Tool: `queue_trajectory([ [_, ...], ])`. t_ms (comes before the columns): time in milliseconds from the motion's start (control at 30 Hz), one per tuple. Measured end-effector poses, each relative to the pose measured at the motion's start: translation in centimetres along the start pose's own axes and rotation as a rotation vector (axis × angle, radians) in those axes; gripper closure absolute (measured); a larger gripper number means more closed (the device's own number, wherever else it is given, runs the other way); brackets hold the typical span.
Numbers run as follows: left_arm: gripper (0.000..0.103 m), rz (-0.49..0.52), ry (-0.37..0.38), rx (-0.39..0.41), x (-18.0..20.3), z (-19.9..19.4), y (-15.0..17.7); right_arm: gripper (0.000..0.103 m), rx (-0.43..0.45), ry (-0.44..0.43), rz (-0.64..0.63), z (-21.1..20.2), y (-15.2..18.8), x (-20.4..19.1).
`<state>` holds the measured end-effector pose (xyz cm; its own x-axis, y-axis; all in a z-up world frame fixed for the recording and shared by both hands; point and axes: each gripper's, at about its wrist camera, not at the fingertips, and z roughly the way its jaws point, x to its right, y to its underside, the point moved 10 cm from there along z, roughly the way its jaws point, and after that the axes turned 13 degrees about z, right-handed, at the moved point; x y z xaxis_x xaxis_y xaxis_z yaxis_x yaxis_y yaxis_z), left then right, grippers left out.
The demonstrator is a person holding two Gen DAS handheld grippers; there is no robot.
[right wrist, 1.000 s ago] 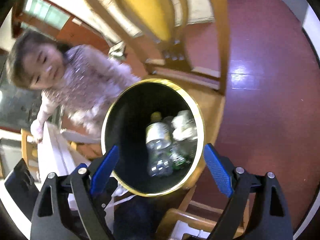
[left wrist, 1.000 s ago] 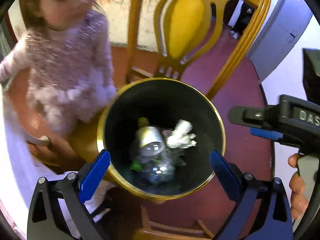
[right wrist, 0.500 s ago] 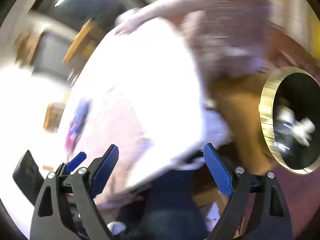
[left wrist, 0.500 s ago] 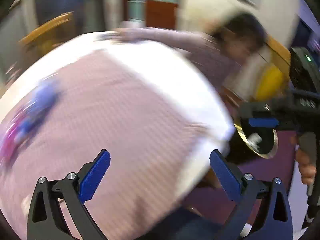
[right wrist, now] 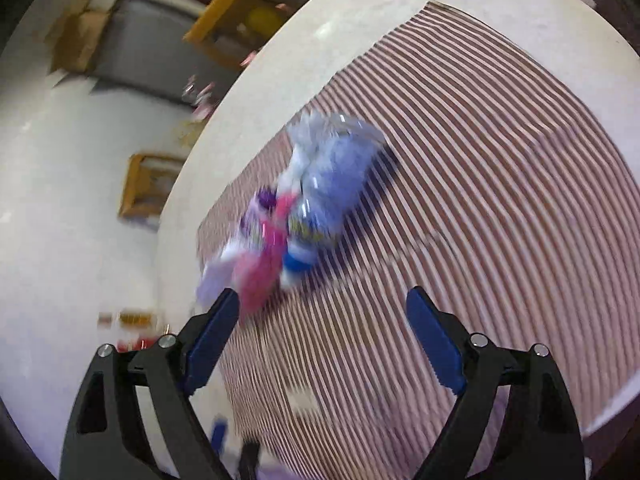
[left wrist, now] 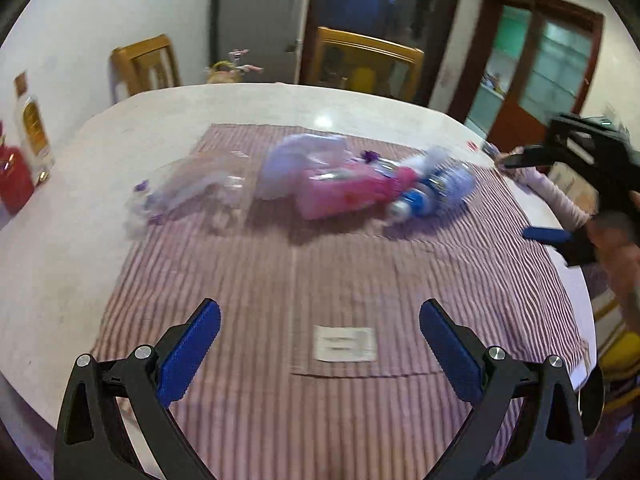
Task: Collect trash
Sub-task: 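Move both tools back over the striped tablecloth, then grasp the blue-capped bottle with the right gripper while the left gripper grasps a clear bag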
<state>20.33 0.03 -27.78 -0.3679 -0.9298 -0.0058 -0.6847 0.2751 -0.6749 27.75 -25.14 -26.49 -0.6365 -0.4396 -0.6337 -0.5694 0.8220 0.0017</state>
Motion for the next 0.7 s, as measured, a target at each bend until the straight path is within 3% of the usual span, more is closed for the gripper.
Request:
queue_trajectory([
  [267, 0.006, -0.081, 0.003, 0.062, -5.0, -0.9, 0.1, 0.034, 0.076, 0.243, 0.119, 7.2, -4.5, 0.9],
  [400, 0.006, -0.145, -0.061, 0.060, -9.6, -0.7, 0.0, 0.040, 0.091, 0.288, 0.087, 8.8, -4.8, 1.7],
  [467, 0.006, -0.130, -0.099, 0.049, -11.3, -0.4, -0.2, 0.045, 0.121, 0.354, 0.014, 8.6, -4.5, 1.5],
  [567, 0.006, -0.012, -0.135, 0.001, -13.5, 1.1, -1.2, 0.046, 0.143, 0.388, -0.062, 8.7, -4.2, 1.3],
  [700, 0.006, 0.297, -0.239, -0.050, -15.1, 3.5, -4.5, 0.047, 0.100, 0.344, -0.088, 7.9, -3.3, 2.1],
])
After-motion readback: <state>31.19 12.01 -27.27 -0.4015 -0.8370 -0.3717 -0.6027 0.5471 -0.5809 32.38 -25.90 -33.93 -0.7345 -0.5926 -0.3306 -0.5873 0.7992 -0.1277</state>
